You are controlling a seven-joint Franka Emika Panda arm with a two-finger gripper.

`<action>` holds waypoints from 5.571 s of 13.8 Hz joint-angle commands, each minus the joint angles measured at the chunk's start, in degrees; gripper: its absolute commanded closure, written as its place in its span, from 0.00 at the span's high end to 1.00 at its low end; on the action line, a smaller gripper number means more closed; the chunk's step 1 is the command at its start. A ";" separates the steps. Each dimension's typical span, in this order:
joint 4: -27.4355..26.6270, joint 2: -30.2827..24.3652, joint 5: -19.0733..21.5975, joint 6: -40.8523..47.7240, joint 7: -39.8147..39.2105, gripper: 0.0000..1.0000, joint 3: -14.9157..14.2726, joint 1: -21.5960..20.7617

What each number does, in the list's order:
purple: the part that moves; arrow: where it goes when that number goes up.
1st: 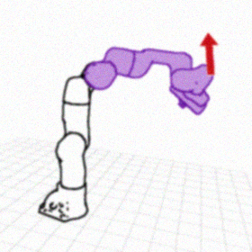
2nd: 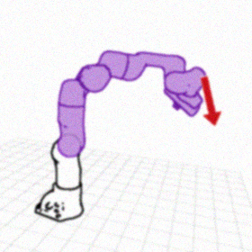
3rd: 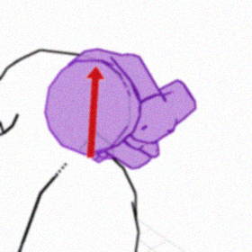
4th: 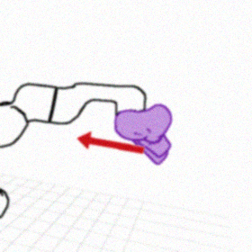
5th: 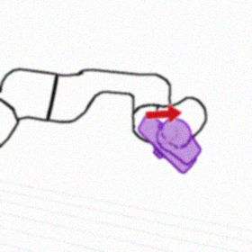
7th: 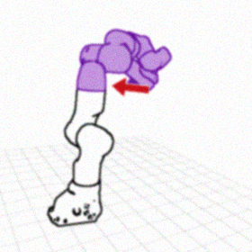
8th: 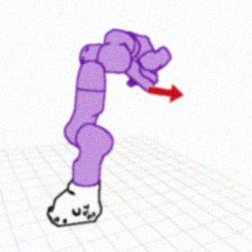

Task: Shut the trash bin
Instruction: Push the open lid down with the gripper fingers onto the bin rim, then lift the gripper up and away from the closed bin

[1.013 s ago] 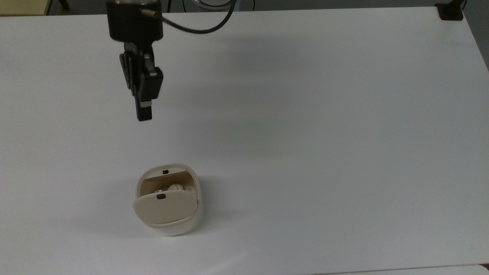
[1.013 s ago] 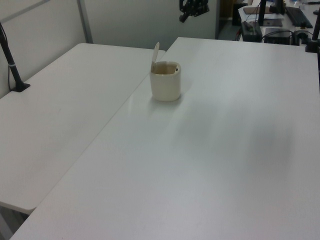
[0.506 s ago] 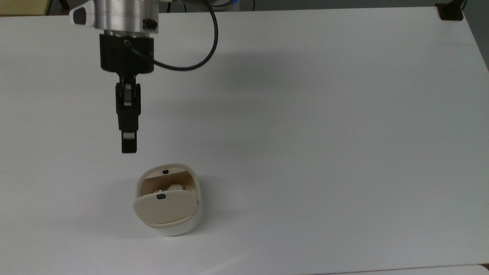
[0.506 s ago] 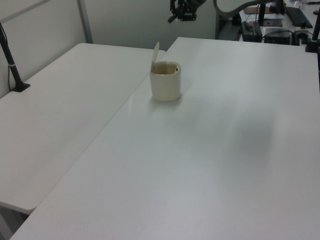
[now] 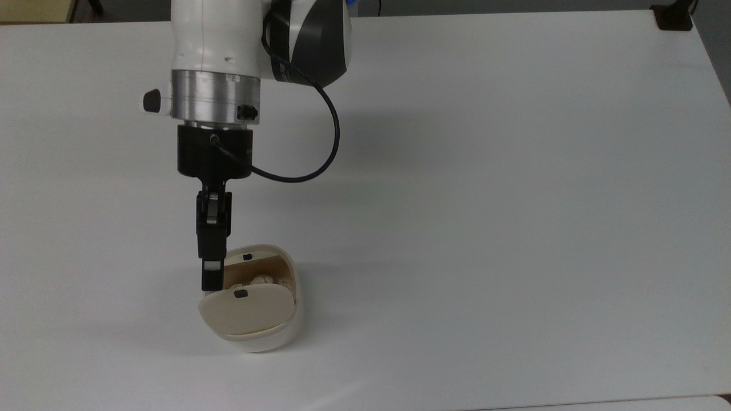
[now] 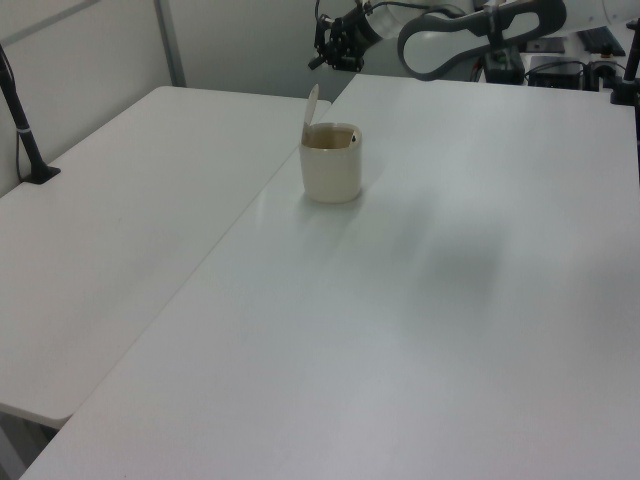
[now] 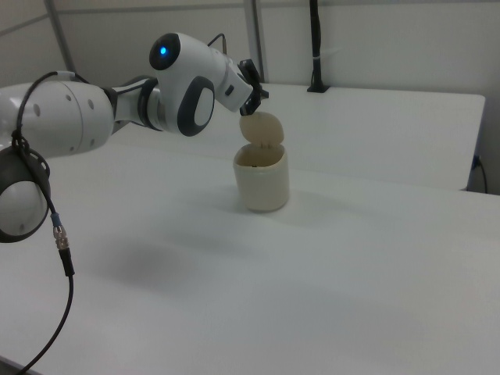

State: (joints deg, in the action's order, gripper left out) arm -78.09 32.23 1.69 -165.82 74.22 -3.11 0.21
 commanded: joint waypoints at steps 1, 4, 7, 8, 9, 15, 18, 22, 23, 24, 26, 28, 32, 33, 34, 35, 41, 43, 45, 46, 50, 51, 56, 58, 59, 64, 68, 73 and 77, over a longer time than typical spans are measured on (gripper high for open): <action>1.80 2.05 0.51 -1.09 1.10 0.00 -0.58 -0.73; 1.71 2.67 0.07 -1.17 0.93 0.00 -0.58 -1.35; 1.62 2.75 0.07 -1.17 0.93 0.00 -0.58 -1.35; 1.45 2.75 -0.02 -1.17 0.84 0.00 -0.58 -1.35; 1.44 2.84 -0.20 -1.17 0.58 0.00 -0.58 -1.35; 0.04 2.93 -2.66 -1.00 0.40 0.00 -0.58 -1.61; -0.31 2.41 -3.01 -0.82 -0.56 0.00 -0.50 -1.53; -5.39 -2.15 -2.92 -0.56 -6.00 0.00 -0.32 -1.00; -7.59 -3.30 -2.92 -0.47 -7.85 0.00 -0.32 -1.09; -8.48 -3.75 -2.83 -0.47 -8.56 0.00 -0.32 -1.09; -9.89 -4.19 -2.92 -0.30 -8.92 0.00 -0.32 -1.09; -10.24 -4.19 -2.92 -0.12 -10.23 0.00 -0.32 -1.17; -11.47 -4.19 -2.92 1.37 -12.25 0.00 -0.23 -1.09; -12.17 -4.36 -2.92 1.90 -12.69 0.00 -0.32 -1.09; -12.44 -4.97 -2.92 2.34 -13.22 0.00 -0.32 -1.00; -13.05 -5.33 -2.92 2.95 -13.92 0.00 -0.23 -1.00; -15.34 -5.59 -3.01 7.34 -18.58 0.00 -0.23 -0.91; -16.13 -6.03 -2.92 9.18 -19.81 0.00 -0.32 -0.91; -16.75 -6.30 -2.92 9.81 -20.08 0.00 -0.32 -0.39; -16.75 -6.30 -2.92 9.81 -20.08 0.00 -0.32 -0.30; -17.01 -6.21 -3.01 10.07 -20.08 0.00 -0.32 0.23; -18.06 -6.04 -3.01 9.99 -20.52 0.00 -0.32 0.15; -18.51 -6.46 -3.54 10.25 -20.87 0.00 -0.23 0.14; -17.81 -10.06 -3.45 16.27 -20.87 0.00 0.03 0.58; -17.80 -12.78 -3.28 19.62 -20.87 0.00 0.21 0.58; -17.72 -20.96 -2.92 33.78 -21.05 0.02 0.30 0.41; -17.72 -27.11 -2.66 46.43 -24.73 0.57 0.30 -0.03; -17.80 -32.66 -1.78 57.17 -27.64 1.00 0.99 -0.73; -17.89 -35.56 -1.69 64.98 -31.32 1.00 2.23 -1.08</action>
State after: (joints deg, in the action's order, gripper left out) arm -93.37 0.20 -0.85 -105.68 46.86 -1.34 -0.33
